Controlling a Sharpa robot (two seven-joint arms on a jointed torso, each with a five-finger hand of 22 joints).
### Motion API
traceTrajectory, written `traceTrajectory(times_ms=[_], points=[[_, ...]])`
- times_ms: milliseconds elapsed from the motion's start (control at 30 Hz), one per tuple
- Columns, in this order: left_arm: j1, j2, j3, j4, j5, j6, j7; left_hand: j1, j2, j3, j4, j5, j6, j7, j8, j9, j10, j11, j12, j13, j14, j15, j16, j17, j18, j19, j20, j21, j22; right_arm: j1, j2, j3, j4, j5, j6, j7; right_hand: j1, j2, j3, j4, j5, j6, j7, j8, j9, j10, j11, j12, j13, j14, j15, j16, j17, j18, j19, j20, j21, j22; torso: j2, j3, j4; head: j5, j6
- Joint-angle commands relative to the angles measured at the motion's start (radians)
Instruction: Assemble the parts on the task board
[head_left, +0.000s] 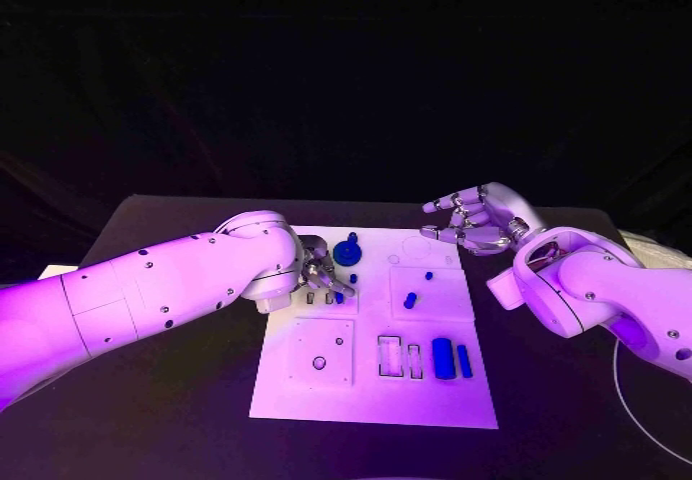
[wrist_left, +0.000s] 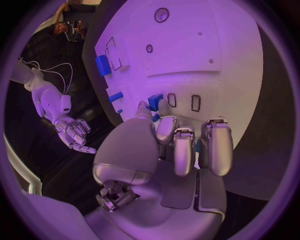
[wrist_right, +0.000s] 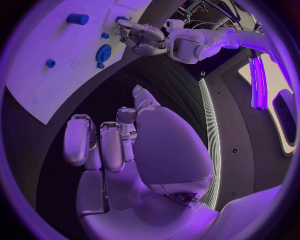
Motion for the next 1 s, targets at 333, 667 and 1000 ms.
traceTrajectory(times_ms=[333, 667, 1000], points=[[0.0, -0.003, 0.0, 0.003, 0.005, 0.028, 0.002, 0.15, -0.051, 0.288, -0.046, 0.109, -0.027, 0.007, -0.057, 0.001, -0.011, -0.004, -0.026, -0.016, 0.105, -0.006, 0.003, 0.264, -0.01, 0.002, -0.013, -0.002, 0.067, -0.001, 0.003, 0.0, 0.001, -0.002, 0.023, 0.003, -0.014, 0.002, -0.002, 0.006, -0.004, 0.007, 0.002, 0.005, 0.0, 0.005, 0.001, 0.007, -0.002, 0.043, -0.01, -0.007, -0.003, 0.007, -0.003, -0.003, -0.006, -0.004, -0.001, 0.0009, 0.0008, -0.004, -0.007], [0.001, -0.038, 0.0, 0.031, 0.054, -0.043, 0.015, -0.013, -0.265, 0.742, -0.062, 0.206, -0.022, 0.011, -0.042, 0.074, 0.004, 0.0, -0.028, -0.013, 0.105, 0.0, 0.003, 0.264, -0.009, 0.002, -0.005, -0.004, 0.072, -0.001, 0.001, 0.0, 0.004, -0.001, 0.031, 0.004, -0.014, 0.002, -0.002, 0.006, -0.004, 0.007, 0.002, 0.005, 0.0, 0.004, 0.001, 0.005, -0.003, 0.043, -0.01, -0.007, -0.003, 0.007, -0.003, -0.003, -0.006, -0.005, -0.001, 0.0011, 0.0036, -0.006, -0.009], [0.0, -0.081, 0.0, 0.072, 0.084, -0.148, 0.048, -0.048, -0.288, 0.804, -0.108, 0.226, -0.02, 0.012, -0.037, 0.095, 0.013, 0.0, -0.025, -0.007, 0.105, -0.001, 0.003, 0.264, -0.012, 0.008, -0.005, 0.002, 0.084, -0.002, 0.004, 0.0, 0.0, 0.003, 0.031, 0.008, -0.014, 0.005, -0.001, 0.007, -0.003, 0.008, 0.002, 0.005, 0.0, 0.004, 0.001, 0.006, -0.004, 0.042, -0.01, -0.008, -0.005, 0.007, -0.004, -0.003, -0.007, -0.006, -0.001, 0.0015, 0.0059, -0.006, -0.011]])
